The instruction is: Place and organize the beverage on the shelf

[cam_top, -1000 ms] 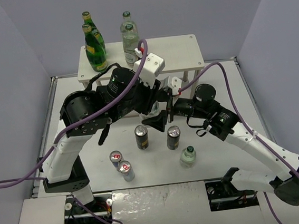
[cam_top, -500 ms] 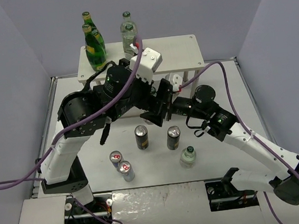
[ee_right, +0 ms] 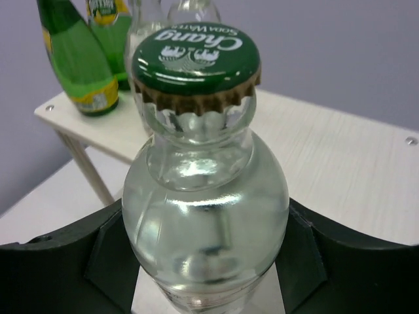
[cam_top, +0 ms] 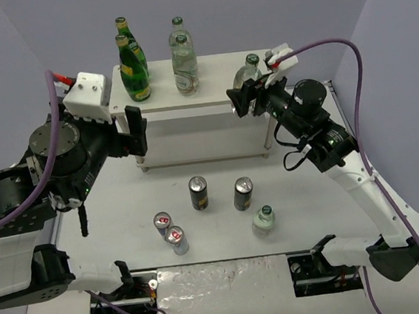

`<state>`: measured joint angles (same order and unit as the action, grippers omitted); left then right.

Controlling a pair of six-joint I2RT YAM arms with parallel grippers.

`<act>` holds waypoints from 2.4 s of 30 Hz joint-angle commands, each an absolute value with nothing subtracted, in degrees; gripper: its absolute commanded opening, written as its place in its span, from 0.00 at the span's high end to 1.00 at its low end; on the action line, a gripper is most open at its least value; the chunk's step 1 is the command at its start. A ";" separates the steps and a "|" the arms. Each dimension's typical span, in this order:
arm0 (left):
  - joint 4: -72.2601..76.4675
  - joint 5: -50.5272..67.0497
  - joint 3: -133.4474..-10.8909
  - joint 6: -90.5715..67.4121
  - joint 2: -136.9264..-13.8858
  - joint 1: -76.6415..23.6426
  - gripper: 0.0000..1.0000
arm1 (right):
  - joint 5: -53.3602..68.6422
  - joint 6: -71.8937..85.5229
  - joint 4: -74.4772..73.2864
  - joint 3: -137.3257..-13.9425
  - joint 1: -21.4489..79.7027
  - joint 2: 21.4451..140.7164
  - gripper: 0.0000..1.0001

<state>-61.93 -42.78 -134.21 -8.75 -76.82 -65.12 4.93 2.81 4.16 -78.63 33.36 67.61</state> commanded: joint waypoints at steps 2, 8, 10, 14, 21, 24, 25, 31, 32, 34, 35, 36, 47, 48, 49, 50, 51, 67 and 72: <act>-60.56 -45.88 -122.28 -10.19 -70.25 -64.78 0.06 | 3.68 -1.84 9.76 -94.09 31.03 73.63 1.00; -55.02 -42.28 -104.16 -12.65 -59.61 -64.69 0.06 | 12.47 -2.55 10.72 -104.48 23.38 88.23 1.00; -54.76 -42.10 -100.92 -12.74 -57.93 -64.60 0.06 | 13.97 -3.16 11.77 -106.25 22.94 91.21 1.00; -53.53 -42.27 -95.38 -13.18 -55.02 -64.60 0.06 | 15.46 -3.17 12.83 -108.46 21.45 94.48 1.00; -52.39 -40.78 -88.78 -14.76 -53.70 -64.60 0.06 | 19.25 -0.53 18.27 -105.03 18.11 98.25 1.00; -51.77 -40.17 -86.93 -15.12 -53.35 -64.60 0.06 | 19.25 -0.53 18.11 -106.17 17.05 100.54 1.00; -51.85 -39.82 -86.66 -15.29 -53.35 -64.60 0.06 | 19.94 -0.27 17.84 -107.65 16.70 101.24 1.00; -51.86 -39.29 -85.25 -15.91 -52.82 -64.60 0.06 | 21.53 -0.70 15.38 -111.53 15.65 105.38 0.99; -51.86 -39.29 -85.08 -15.91 -52.65 -64.51 0.06 | 22.23 -0.70 14.60 -112.32 15.56 105.90 0.97; -51.59 -39.20 -84.55 -15.91 -52.30 -64.51 0.06 | 22.67 -0.79 14.24 -112.67 15.64 106.08 0.89; -51.59 -39.20 -84.46 -15.91 -52.12 -64.51 0.06 | 22.50 -0.70 14.24 -112.68 15.64 106.17 0.83; -51.59 -39.29 -84.55 -15.82 -52.12 -64.51 0.06 | 22.15 -0.62 14.15 -112.76 15.64 106.17 0.67; -52.47 -39.38 -85.87 -15.21 -51.68 -64.51 0.06 | 19.16 1.76 14.06 -109.70 15.64 99.85 0.04; -52.47 -38.94 -86.13 -15.21 -51.85 -64.42 0.06 | 18.81 1.67 14.06 -108.90 15.56 98.19 0.02; -52.56 -38.67 -86.22 -15.21 -52.03 -64.51 0.06 | 18.46 1.50 13.98 -108.20 15.64 97.39 0.01; -52.38 -38.50 -86.39 -15.29 -52.38 -64.42 0.06 | 18.11 1.67 13.97 -107.50 15.56 96.69 0.00; -52.38 -38.15 -86.48 -15.38 -52.64 -64.51 0.06 | 17.58 1.58 13.71 -105.84 15.47 94.77 0.00; -31.67 -19.98 -83.50 -16.79 -61.86 -64.77 0.06 | -1.01 9.05 -13.87 -79.45 15.56 57.85 0.00; -12.07 -1.19 -76.73 -15.03 -70.03 -65.48 0.06 | -12.92 10.72 -20.74 -77.70 15.91 50.11 0.00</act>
